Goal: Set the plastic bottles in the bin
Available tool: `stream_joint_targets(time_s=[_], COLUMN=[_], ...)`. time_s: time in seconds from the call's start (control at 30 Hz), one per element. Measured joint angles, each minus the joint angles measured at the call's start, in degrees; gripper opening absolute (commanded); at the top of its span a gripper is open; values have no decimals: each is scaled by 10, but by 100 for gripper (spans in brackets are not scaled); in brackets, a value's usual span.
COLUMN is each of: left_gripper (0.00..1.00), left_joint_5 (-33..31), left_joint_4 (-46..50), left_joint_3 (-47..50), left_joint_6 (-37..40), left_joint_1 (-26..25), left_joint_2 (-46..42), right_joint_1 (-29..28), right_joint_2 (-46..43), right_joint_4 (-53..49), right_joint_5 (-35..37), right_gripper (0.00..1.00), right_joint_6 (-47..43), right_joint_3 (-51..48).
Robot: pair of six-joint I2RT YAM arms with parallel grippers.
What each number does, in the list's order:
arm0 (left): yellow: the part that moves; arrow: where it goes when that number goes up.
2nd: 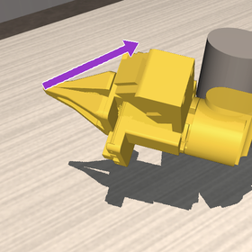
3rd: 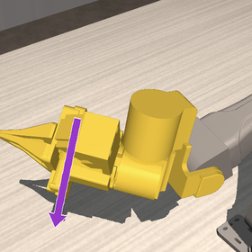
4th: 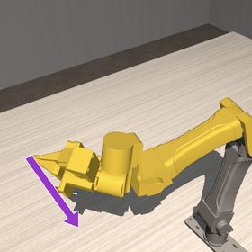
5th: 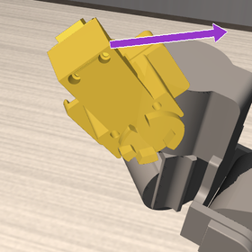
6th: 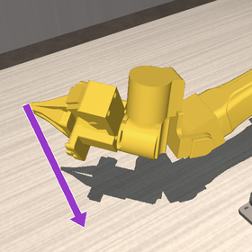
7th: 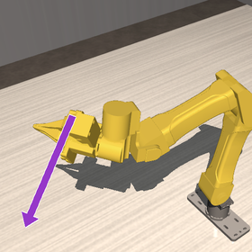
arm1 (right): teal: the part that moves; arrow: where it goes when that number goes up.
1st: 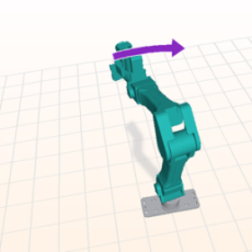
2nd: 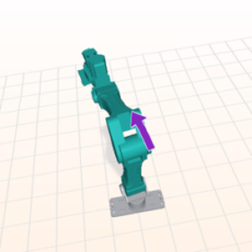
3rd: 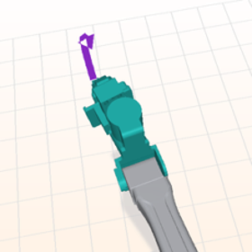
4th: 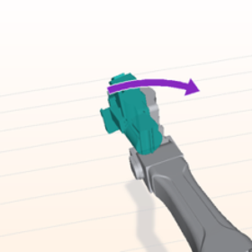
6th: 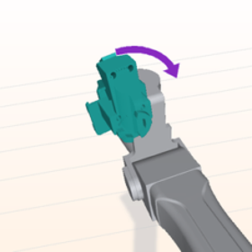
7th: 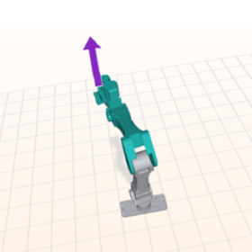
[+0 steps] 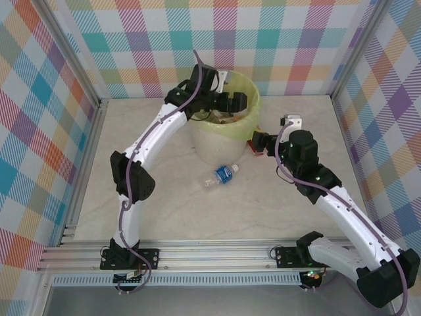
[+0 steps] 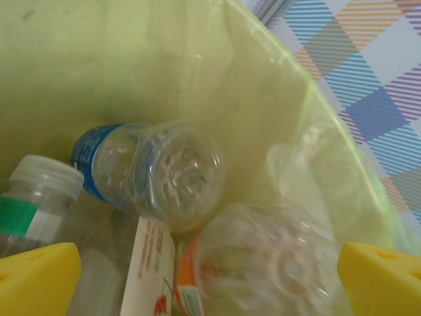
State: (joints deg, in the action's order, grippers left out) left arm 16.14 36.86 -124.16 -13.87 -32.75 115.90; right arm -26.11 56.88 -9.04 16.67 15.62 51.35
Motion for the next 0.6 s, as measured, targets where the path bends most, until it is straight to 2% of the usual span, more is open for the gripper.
stream_joint_targets(time_s=[0.2, 0.37, 0.6], left_gripper=[100, 100, 100], left_joint_5=[-8, -8, -35], left_joint_4=[-51, -92, -170], left_joint_3=[63, 82, 244], left_joint_6=[-2, -19, -36], left_joint_1=[-1, -2, -2], left_joint_2=[-127, -189, -257], right_joint_1=[40, 88, 145], right_joint_2=[32, 36, 61], right_joint_4=[0, 0, -7], right_joint_5=[-5, -25, -85], right_gripper=[100, 100, 100], right_joint_6=[-1, -11, -57], right_joint_3=[0, 0, 0])
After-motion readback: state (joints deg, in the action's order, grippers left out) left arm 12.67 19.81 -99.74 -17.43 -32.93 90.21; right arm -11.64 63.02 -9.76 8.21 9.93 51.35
